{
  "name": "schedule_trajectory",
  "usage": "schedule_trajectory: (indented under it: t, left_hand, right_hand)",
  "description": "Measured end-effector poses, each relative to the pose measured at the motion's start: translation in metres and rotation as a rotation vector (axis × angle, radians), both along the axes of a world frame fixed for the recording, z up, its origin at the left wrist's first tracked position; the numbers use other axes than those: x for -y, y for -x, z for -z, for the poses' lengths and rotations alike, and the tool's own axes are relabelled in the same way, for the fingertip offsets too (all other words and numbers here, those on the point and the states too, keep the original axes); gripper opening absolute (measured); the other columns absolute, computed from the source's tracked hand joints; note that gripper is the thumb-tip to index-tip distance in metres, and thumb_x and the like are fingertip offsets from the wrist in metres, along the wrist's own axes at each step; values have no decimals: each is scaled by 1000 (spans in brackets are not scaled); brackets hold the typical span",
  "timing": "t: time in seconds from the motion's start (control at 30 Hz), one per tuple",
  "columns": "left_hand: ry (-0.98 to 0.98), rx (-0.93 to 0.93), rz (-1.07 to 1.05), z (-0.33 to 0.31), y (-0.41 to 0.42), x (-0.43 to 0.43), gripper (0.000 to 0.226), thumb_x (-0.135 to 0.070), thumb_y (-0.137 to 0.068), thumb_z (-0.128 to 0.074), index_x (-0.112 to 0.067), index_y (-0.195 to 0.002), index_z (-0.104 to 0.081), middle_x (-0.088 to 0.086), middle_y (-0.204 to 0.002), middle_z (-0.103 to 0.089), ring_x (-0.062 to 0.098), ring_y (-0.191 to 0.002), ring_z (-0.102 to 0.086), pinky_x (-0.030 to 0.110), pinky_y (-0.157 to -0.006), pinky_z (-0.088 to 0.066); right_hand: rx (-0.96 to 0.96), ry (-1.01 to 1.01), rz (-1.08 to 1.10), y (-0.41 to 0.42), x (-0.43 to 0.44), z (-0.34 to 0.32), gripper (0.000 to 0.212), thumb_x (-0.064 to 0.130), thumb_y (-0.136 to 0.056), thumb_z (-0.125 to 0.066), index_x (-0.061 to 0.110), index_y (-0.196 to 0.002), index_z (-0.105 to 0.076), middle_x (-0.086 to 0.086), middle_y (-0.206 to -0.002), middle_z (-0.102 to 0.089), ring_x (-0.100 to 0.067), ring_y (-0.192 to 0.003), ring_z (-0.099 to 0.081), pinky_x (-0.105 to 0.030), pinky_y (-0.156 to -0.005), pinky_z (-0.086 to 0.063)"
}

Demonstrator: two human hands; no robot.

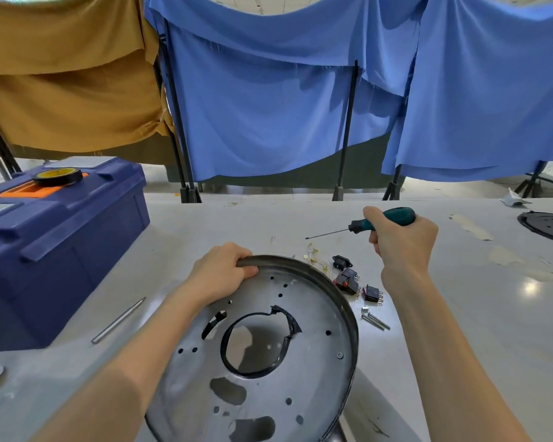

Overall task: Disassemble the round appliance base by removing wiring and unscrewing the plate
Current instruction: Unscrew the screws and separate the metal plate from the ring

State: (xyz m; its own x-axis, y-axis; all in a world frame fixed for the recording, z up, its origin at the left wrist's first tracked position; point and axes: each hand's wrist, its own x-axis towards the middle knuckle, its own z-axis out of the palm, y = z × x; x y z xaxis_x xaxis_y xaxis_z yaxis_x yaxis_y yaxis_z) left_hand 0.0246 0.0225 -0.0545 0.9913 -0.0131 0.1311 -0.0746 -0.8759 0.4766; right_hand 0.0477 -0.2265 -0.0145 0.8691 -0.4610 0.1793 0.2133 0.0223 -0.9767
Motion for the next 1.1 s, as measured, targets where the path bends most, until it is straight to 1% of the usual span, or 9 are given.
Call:
schedule_trajectory:
  t: [0.1,0.23,0.5,0.6,0.73,0.8,0.9,1.0,1.1]
  left_hand:
    - [-47,-59,-11,2,4,4,21,-27,-90,-60,-20,-70,-61,2,-69,-62,24,-71,-57,32,-64,-41]
    - [-102,-114,-32,1,6,6,32,-28,-93,-57,-24,-62,-50,-3,-64,-53,23,-69,-50,30,-61,-34]
    - [-199,-197,-24,6,8,-4,20,-28,-96,-52,-20,-77,-52,4,-84,-59,30,-86,-58,34,-71,-41]
    - [-283,-296,-18,3,5,-11,18,-30,-97,-51,-14,-103,-56,11,-106,-60,31,-99,-58,38,-85,-46]
    - [-382,-211,85,-9,3,6,51,-28,-94,-57,-29,-140,-37,7,-134,-48,28,-121,-48,41,-101,-40]
    - [-241,-132,302,-13,6,29,52,-28,-94,-57,-40,-140,-37,2,-134,-48,24,-123,-46,41,-105,-36]
    - [-195,-189,506,-6,7,58,37,-29,-94,-57,-35,-130,-54,0,-129,-58,21,-118,-50,39,-102,-38]
    - [-281,-111,393,-2,2,66,25,-36,-94,-55,-24,-112,-66,7,-109,-66,27,-103,-58,40,-87,-47]
    - [-426,-4,317,-3,-1,63,28,-41,-95,-51,-17,-100,-66,8,-91,-63,29,-92,-58,33,-69,-41]
  right_hand:
    - [22,-5,-26,1,-2,1,19,24,-78,-76,13,-72,-62,-4,-53,-63,-8,-37,-54,-16,-38,-43]
    - [31,-2,-83,3,-5,2,24,31,-83,-74,10,-74,-64,-2,-50,-67,-17,-40,-63,-19,-40,-49]
    - [4,20,-82,3,-6,3,22,28,-85,-72,12,-75,-62,0,-47,-66,-14,-37,-60,-18,-39,-48]
    - [2,17,-82,3,-7,4,20,26,-85,-72,11,-75,-62,0,-46,-65,-13,-36,-59,-18,-39,-47]
    - [-4,12,-82,3,-10,3,20,25,-84,-72,8,-78,-63,1,-45,-64,-10,-35,-56,-17,-37,-45]
    - [-4,7,-79,3,-11,4,21,25,-84,-71,5,-80,-64,0,-44,-63,-10,-34,-55,-16,-37,-43]
    - [-7,6,-70,3,-11,5,23,24,-84,-71,2,-84,-64,-2,-47,-63,-10,-33,-53,-16,-36,-42]
    - [-15,10,-53,2,-10,5,23,24,-85,-71,3,-87,-64,-7,-55,-64,-8,-33,-52,-15,-36,-41]
    - [-19,15,-41,0,-8,4,21,24,-84,-71,5,-85,-63,-7,-56,-63,-7,-32,-50,-15,-35,-41]
